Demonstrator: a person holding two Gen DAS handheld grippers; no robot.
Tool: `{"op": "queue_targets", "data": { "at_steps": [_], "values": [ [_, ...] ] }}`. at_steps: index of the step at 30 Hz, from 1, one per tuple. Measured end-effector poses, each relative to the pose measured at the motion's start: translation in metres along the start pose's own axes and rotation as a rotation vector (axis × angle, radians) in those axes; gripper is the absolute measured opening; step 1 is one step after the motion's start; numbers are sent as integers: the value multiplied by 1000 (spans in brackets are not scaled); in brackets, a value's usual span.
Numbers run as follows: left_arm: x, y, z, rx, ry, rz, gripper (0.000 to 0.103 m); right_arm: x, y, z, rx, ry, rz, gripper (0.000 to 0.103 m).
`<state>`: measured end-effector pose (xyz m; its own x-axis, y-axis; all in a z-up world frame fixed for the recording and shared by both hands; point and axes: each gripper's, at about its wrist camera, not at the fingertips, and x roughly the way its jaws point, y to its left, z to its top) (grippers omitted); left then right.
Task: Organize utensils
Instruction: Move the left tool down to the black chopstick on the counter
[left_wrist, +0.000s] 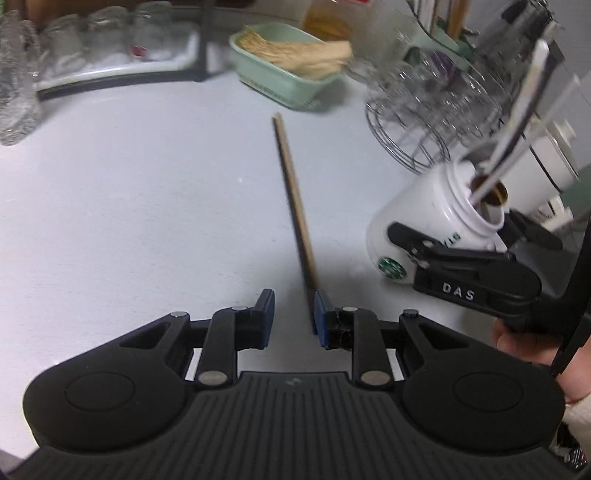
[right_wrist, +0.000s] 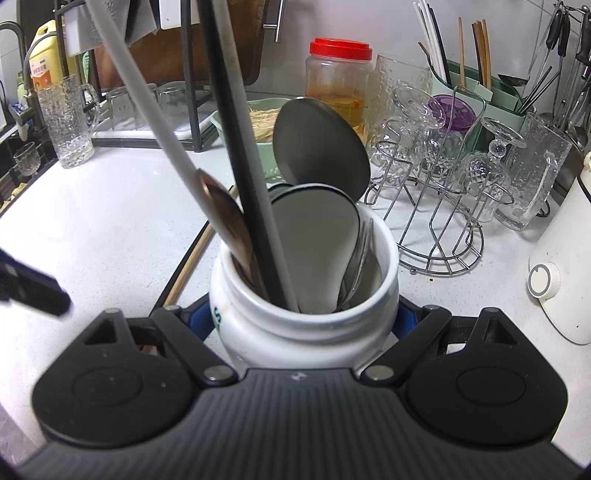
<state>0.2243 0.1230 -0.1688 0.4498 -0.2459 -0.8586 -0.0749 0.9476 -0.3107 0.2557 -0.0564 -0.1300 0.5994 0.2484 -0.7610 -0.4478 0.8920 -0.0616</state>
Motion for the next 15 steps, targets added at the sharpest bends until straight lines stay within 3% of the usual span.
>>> {"op": "queue_targets", "data": {
  "at_steps": [15],
  "values": [
    [48, -24, -1, 87, 61, 30, 15, -1, -2, 0, -15, 4, 10, 93]
  ]
}}
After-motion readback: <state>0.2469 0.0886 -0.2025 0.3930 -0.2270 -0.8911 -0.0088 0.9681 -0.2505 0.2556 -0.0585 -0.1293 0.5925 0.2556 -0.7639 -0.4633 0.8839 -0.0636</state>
